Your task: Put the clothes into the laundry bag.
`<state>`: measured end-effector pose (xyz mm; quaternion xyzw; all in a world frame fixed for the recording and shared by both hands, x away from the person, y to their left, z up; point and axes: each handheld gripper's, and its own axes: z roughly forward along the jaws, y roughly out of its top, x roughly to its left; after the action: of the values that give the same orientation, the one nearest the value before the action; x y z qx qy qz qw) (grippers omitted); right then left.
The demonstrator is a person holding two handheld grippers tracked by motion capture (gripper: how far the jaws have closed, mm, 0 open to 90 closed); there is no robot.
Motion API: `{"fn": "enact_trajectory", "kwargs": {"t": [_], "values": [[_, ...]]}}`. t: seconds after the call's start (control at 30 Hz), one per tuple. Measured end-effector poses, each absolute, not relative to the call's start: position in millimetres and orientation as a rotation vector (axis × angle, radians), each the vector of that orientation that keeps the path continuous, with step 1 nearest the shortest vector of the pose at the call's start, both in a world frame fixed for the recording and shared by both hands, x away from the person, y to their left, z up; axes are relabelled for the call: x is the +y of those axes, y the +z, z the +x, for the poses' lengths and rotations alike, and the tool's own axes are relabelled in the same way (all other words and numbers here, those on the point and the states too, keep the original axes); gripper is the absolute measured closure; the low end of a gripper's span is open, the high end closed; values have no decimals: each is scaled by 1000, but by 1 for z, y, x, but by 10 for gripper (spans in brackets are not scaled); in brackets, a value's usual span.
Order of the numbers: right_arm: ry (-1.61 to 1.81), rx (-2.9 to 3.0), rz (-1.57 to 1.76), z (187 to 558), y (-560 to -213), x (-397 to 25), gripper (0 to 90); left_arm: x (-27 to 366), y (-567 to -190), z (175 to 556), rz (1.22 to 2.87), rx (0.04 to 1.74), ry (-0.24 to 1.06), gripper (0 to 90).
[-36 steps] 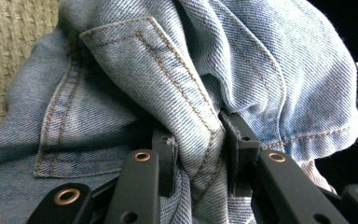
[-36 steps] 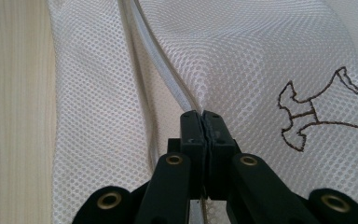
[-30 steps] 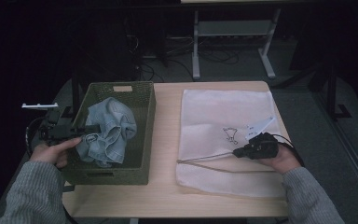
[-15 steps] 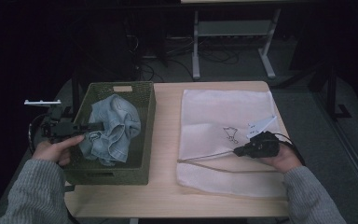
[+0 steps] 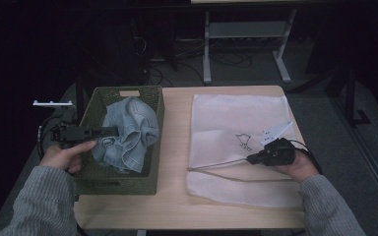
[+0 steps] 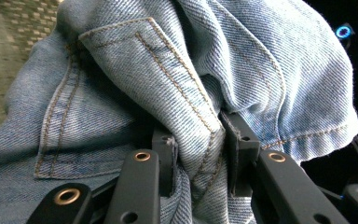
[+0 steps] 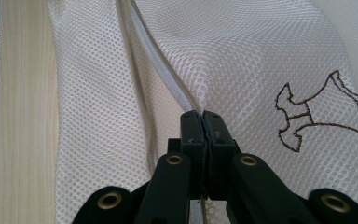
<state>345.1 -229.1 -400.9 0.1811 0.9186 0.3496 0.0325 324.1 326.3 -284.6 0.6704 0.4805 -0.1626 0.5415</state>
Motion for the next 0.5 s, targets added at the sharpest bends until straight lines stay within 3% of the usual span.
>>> {"fn": "enact_trajectory", "kwargs": {"t": [0.5], "values": [[1087,2815,544,348,-387,-229,881,264,-275,323,1675,981,-479,700]]}}
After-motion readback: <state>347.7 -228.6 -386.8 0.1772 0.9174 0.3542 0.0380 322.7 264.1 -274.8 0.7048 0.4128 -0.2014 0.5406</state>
